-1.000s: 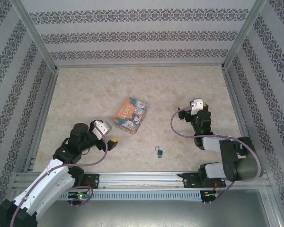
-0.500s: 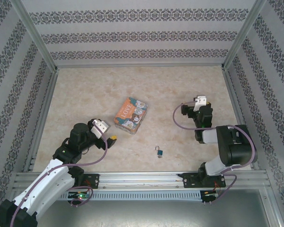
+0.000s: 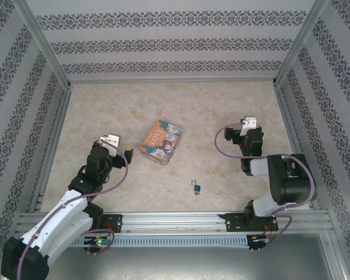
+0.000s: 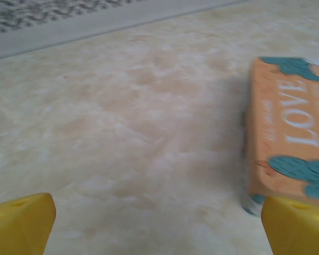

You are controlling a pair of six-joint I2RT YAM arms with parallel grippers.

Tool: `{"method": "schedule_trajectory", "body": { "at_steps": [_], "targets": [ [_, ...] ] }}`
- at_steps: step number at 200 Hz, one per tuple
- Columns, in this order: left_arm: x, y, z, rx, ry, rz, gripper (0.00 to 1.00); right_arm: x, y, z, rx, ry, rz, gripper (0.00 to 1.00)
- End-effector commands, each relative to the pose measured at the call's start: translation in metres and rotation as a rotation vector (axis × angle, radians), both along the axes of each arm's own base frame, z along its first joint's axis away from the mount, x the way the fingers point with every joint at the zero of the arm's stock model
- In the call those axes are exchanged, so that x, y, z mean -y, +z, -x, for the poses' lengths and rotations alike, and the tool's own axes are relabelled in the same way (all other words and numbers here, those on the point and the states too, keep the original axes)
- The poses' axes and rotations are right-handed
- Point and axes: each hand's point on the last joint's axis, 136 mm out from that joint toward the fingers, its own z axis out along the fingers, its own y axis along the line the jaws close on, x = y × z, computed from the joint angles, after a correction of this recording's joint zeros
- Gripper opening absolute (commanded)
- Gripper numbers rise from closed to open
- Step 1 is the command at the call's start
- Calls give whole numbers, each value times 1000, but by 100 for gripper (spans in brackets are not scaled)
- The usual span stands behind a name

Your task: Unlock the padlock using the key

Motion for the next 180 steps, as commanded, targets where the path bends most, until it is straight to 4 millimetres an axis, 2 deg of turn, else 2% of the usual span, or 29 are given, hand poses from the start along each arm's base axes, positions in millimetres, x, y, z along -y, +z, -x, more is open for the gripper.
{"method": "schedule_trajectory", "body": {
  "at_steps": [1, 44, 81, 112, 162, 180],
  "targets": [
    [-25, 12, -16, 79, 150, 4, 99, 2, 6, -3, 17, -11, -15, 98],
    [-50, -14, -32, 18, 200, -59, 99, 2, 5, -2, 16, -10, -15, 98],
    [-72, -25, -44, 79, 261, -19, 99, 2, 5, -2, 16, -9, -15, 98],
    [-74, -32, -58, 107, 238, 29, 99, 2, 5, -2, 16, -10, -16, 98],
    [-64, -27, -86, 206, 180, 77, 99, 2, 5, -3, 16, -9, -15, 99],
    [-62, -38, -93, 200, 164, 76, 99, 2, 5, -2, 15, -9, -15, 98]
  ]
}}
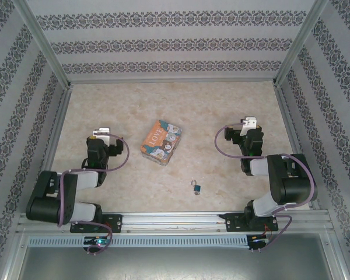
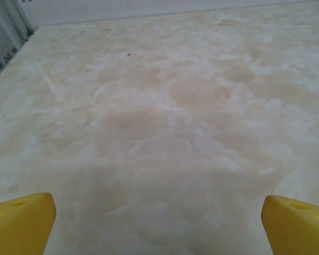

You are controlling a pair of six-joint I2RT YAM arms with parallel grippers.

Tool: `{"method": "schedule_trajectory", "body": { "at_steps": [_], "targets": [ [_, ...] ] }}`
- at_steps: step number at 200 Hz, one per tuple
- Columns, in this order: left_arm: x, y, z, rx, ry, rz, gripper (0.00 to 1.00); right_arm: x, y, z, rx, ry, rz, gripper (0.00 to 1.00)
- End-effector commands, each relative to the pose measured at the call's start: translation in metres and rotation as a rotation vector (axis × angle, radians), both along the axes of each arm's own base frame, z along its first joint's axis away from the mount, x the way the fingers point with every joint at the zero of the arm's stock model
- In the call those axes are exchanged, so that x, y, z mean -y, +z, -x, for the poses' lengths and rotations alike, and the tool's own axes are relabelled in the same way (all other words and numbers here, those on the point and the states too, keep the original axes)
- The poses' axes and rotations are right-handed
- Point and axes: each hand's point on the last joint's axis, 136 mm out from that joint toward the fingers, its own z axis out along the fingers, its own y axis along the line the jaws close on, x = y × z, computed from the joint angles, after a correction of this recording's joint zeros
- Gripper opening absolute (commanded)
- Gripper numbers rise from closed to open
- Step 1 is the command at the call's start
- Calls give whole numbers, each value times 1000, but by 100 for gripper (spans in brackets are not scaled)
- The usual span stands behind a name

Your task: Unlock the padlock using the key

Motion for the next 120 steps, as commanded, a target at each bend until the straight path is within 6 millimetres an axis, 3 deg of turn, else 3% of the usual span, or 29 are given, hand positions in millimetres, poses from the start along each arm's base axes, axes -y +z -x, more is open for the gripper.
{"method": "schedule_trajectory", "body": {
  "at_steps": [1, 30, 70, 120],
  "targets": [
    [4, 28, -21, 158, -33, 22, 99, 2, 5, -3, 16, -9, -13, 98],
    [6, 14, -25, 187, -47, 14, 99, 2, 5, -3, 16, -8, -12, 98],
    [-1, 0, -40, 44, -18, 39, 99, 2, 5, -3, 15, -11, -12, 98],
    [-5, 2, -43, 48, -20, 69, 99, 1, 5, -3, 15, -9, -11, 98]
  ]
}}
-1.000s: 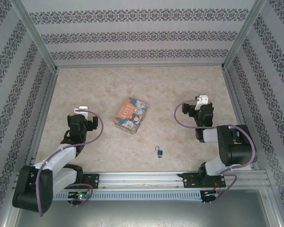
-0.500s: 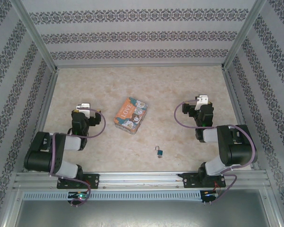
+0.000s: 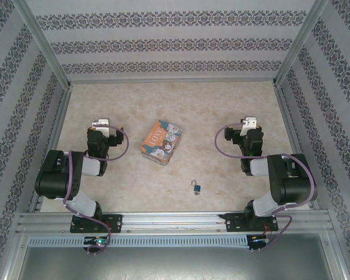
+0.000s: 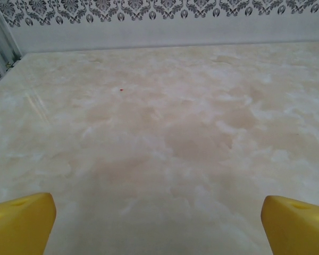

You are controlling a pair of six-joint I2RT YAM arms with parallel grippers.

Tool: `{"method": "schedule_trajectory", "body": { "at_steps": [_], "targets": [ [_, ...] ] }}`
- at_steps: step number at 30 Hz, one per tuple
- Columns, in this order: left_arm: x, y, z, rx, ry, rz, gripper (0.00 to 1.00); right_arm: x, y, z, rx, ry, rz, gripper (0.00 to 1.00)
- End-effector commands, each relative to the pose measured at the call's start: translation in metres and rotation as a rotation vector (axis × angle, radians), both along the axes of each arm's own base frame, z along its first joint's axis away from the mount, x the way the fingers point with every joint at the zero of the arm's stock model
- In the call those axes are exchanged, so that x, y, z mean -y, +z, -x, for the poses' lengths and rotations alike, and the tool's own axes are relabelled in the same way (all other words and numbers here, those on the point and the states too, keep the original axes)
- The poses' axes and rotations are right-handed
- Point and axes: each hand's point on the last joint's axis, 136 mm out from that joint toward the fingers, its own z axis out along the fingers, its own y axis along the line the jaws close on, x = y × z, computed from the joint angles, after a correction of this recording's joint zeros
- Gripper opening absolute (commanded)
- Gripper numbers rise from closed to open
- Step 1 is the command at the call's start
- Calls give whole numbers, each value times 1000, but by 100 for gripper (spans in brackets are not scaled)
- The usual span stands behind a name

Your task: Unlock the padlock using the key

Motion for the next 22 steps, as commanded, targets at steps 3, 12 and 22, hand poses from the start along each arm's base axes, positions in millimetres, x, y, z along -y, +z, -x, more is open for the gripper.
{"method": "schedule_trajectory", "body": {
  "at_steps": [3, 12, 22],
  "targets": [
    [0, -4, 3, -19, -7, 25, 99, 1, 5, -3, 16, -8, -10, 98],
    [0, -5, 3, -25, -6, 25, 99, 0, 6, -2, 18, -12, 4, 99],
    [0, -5, 3, -24, -6, 25, 99, 0, 6, -3, 15, -3, -4, 98]
  ]
}}
